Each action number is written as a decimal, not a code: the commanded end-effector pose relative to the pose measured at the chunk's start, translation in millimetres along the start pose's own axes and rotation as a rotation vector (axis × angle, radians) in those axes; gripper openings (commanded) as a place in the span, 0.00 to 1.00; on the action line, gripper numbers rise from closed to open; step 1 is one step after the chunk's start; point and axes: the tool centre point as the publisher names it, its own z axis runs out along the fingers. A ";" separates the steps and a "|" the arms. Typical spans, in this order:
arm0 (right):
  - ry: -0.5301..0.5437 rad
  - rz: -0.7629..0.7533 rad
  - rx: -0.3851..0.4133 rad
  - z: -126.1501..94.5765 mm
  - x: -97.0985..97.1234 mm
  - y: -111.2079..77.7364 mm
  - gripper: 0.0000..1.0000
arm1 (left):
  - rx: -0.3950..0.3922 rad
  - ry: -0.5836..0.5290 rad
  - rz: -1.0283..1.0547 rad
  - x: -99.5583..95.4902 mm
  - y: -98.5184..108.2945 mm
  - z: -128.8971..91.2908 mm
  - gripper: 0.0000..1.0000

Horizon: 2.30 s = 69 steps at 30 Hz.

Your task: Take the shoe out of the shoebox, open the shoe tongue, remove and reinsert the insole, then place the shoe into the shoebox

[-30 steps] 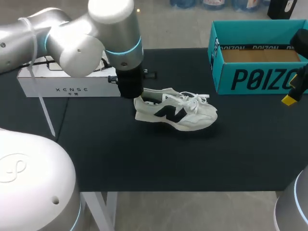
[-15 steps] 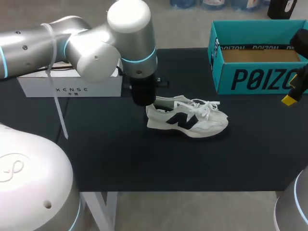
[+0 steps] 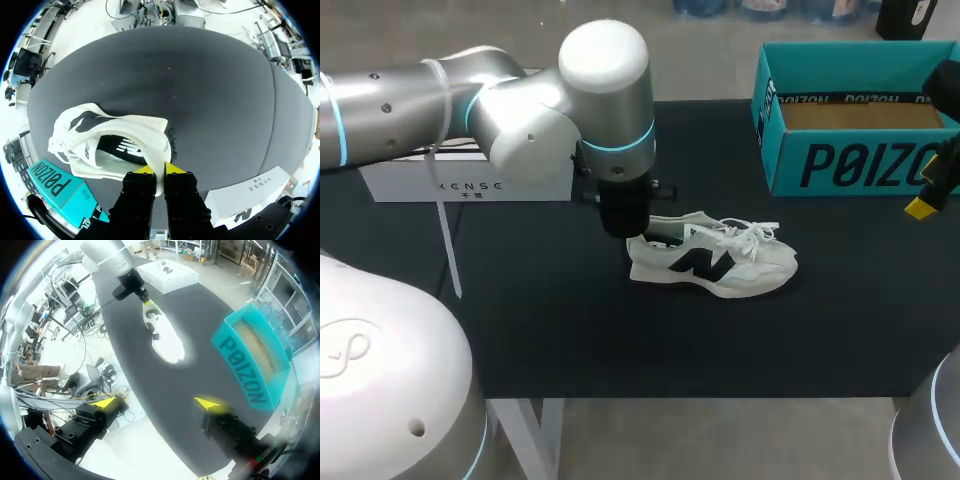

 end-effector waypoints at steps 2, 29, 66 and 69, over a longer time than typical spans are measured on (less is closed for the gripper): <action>0.003 0.000 0.004 0.3 -1.8 1.1 1.00 | -0.001 0.010 0.002 -2.5 -1.7 7.1 0.00; 0.003 0.000 0.004 0.3 -1.8 1.1 1.00 | 0.114 -0.289 -0.480 97.6 13.9 -84.0 1.00; 0.003 0.000 0.004 0.3 -1.8 1.1 1.00 | 0.523 -0.670 -0.791 122.9 -21.8 -32.6 1.00; 0.003 0.000 0.004 0.3 -1.8 1.1 1.00 | 0.617 -0.740 -0.835 123.4 -26.4 -28.0 1.00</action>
